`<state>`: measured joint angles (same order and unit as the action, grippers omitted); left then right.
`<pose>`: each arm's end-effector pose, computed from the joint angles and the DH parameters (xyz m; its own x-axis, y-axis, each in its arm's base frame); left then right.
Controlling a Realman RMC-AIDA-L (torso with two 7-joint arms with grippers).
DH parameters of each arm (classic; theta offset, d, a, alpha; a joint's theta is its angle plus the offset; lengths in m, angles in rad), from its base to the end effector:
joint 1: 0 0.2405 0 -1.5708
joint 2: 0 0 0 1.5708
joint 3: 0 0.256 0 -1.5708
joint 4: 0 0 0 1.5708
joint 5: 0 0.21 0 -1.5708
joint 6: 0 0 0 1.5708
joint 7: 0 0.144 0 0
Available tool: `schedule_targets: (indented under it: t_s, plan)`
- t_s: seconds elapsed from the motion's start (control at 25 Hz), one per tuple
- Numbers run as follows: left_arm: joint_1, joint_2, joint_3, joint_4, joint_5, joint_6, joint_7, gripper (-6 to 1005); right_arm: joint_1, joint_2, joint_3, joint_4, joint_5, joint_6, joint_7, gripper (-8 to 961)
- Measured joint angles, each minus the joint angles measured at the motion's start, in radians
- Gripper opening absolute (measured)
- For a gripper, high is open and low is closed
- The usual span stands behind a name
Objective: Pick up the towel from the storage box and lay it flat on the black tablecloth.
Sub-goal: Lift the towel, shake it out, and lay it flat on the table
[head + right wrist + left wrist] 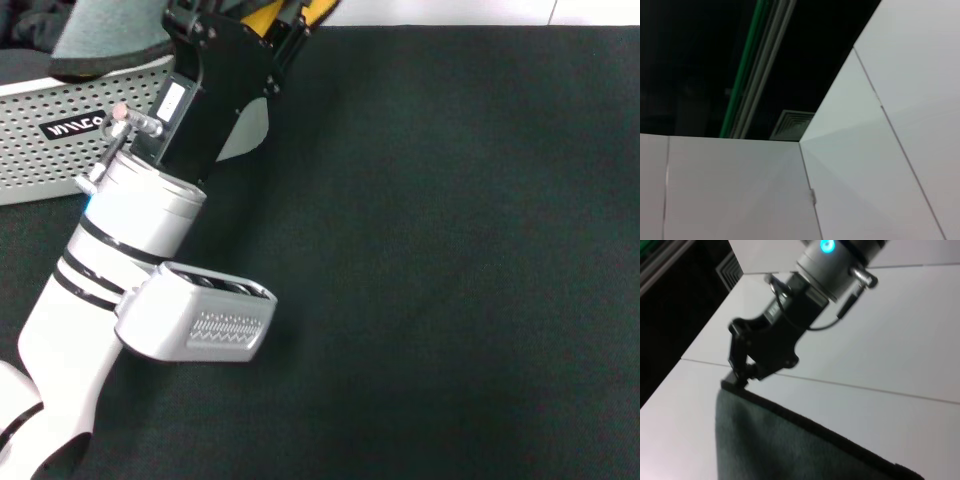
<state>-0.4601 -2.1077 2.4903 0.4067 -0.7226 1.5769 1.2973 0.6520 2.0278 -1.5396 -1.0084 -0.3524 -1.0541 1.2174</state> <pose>-0.1896 0.3016 -0.0415 0.6322 -0.6327 -0.4472 -0.2922 0.3398 -0.8939 0.0237 0.3976 0.0749 0.1053 0.1080 -0.9886 -0.3690 -0.9189 -0.1397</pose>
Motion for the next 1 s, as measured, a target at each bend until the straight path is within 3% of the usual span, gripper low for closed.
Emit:
schedule_targets:
  t_s: [0.4, 1.0]
  plan:
    - [0.007, 0.0, 0.107, 0.0, -0.001, 0.004, -0.004, 687, 0.007, -0.001, 0.017, 0.077, 0.002, -0.01, 0.001, 7]
    - [-0.014, 0.0, 0.113, 0.001, 0.006, -0.043, -0.118, 680, 0.001, 0.0, -0.01, 0.11, 0.002, -0.03, -0.005, 7]
